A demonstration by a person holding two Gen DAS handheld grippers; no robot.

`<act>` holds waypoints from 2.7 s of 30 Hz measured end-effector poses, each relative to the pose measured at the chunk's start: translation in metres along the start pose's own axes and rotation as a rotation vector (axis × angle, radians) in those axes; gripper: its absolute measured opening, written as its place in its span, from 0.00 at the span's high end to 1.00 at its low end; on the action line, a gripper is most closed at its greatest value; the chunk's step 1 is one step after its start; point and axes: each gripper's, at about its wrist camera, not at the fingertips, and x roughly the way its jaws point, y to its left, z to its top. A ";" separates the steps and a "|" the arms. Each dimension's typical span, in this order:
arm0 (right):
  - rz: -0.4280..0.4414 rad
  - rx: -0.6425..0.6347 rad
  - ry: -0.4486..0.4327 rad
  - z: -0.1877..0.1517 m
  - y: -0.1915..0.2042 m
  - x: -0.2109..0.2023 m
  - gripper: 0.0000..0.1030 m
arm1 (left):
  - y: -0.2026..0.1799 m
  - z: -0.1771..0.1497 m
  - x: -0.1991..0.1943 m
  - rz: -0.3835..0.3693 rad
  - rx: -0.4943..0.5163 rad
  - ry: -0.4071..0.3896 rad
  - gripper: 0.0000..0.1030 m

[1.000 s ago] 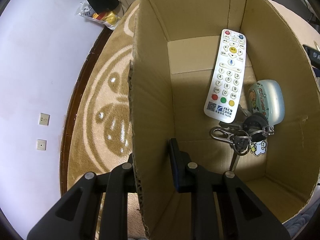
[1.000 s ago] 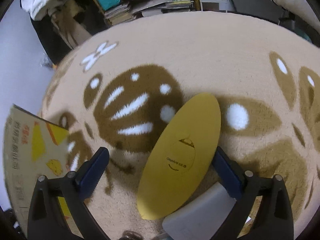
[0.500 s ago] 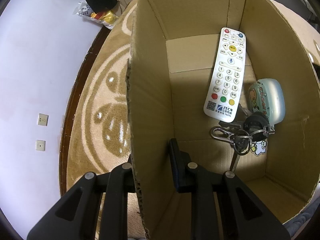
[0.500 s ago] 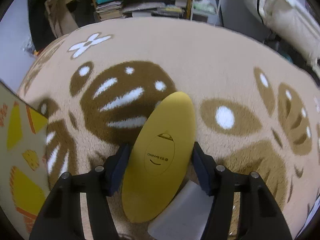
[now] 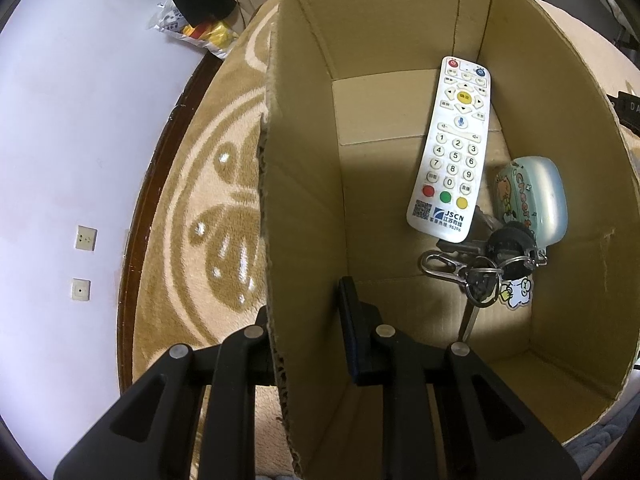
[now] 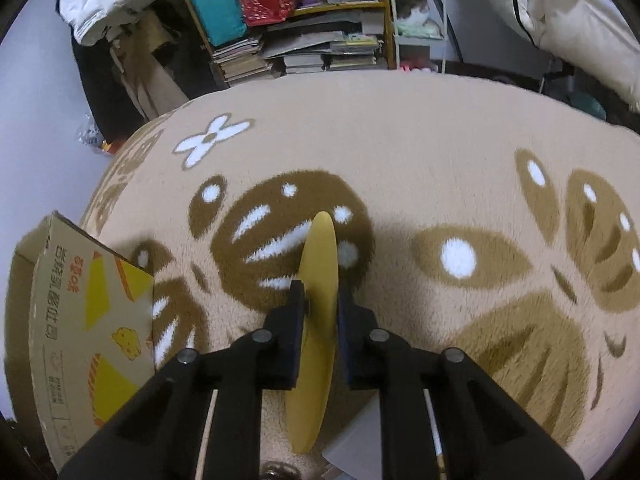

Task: Organize rigid objects
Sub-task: 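Carry the yellow lid over the box and release it inside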

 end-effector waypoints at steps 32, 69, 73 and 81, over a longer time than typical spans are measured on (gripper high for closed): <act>0.274 -0.105 -0.207 -0.003 0.061 -0.111 0.92 | 0.006 0.002 -0.001 -0.019 -0.014 0.005 0.80; 0.339 -0.318 -0.035 -0.073 0.131 -0.101 0.92 | 0.015 -0.005 -0.013 -0.039 -0.036 -0.007 0.80; 0.352 -0.307 -0.027 -0.073 0.129 -0.100 0.91 | 0.015 -0.006 -0.013 -0.041 -0.036 -0.006 0.80; 0.356 -0.374 -0.072 -0.066 0.130 -0.115 0.76 | 0.017 -0.007 -0.015 -0.046 -0.043 -0.011 0.80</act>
